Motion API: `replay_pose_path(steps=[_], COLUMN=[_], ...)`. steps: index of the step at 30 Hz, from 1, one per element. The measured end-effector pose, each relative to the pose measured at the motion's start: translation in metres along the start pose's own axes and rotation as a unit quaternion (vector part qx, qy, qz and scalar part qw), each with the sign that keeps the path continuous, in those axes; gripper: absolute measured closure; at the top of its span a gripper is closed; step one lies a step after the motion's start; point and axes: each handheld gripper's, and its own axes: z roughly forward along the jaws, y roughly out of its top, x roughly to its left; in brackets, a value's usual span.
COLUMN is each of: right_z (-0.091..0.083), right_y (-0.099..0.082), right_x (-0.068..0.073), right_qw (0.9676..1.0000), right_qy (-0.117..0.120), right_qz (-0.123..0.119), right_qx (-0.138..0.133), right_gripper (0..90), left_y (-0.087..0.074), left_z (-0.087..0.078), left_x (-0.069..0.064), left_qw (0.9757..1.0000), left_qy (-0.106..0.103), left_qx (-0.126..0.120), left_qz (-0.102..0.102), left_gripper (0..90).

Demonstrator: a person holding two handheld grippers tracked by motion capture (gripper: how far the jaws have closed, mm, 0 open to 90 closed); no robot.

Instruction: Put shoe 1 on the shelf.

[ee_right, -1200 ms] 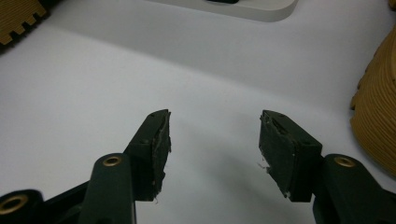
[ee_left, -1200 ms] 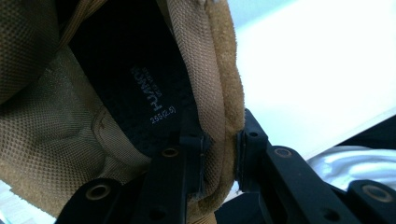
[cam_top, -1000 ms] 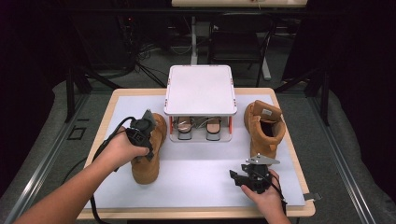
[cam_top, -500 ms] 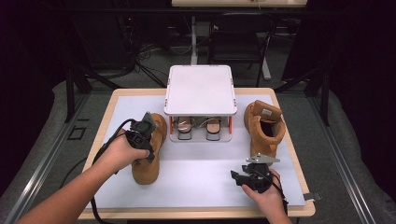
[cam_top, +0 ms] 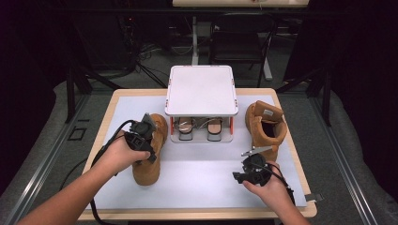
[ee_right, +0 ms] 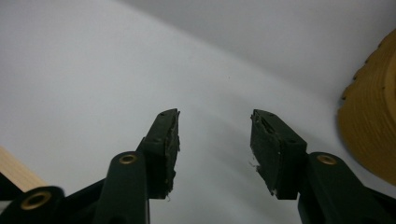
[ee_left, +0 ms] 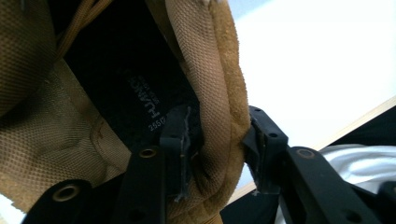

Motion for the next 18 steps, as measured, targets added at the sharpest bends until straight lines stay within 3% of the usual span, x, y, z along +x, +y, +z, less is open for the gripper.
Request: replay_pose_path(steps=[4,5,10,11,14,18], right_z=[-0.004,-0.008,-0.011,-0.012,-0.013,-0.016], right_y=[0.009,0.014,0.024,0.029,0.035,0.042], right_x=[-0.002,-0.004,-0.006,-0.009,-0.013,-0.015], right_qw=[0.9999,0.9993,0.9975,0.9958,0.9926,0.9914], right_qy=[0.0,0.0,0.001,-0.001,0.0,-0.001], right_qz=[-0.004,-0.007,-0.011,-0.01,-0.013,-0.005], right_qx=[0.014,0.035,0.07,0.091,0.121,0.131], right_gripper=[53.4,53.6,53.8,54.3,55.3,55.2], left_y=[-0.001,-0.001,-0.002,-0.002,-0.002,-0.002], left_z=[-0.001,-0.002,-0.005,-0.006,-0.006,-0.007], left_x=[0.001,0.001,0.002,0.003,0.002,0.0], left_qw=[1.0,1.0,0.9999,0.9999,0.9999,0.9999], left_qy=[-0.002,0.001,0.0,0.0,-0.001,0.0], left_qx=[-0.004,-0.006,-0.01,-0.012,-0.012,-0.011], left_qz=[-0.001,0.0,-0.001,-0.001,-0.001,0.002], left_gripper=[60.2,60.2,59.4,59.3,58.7,58.4])
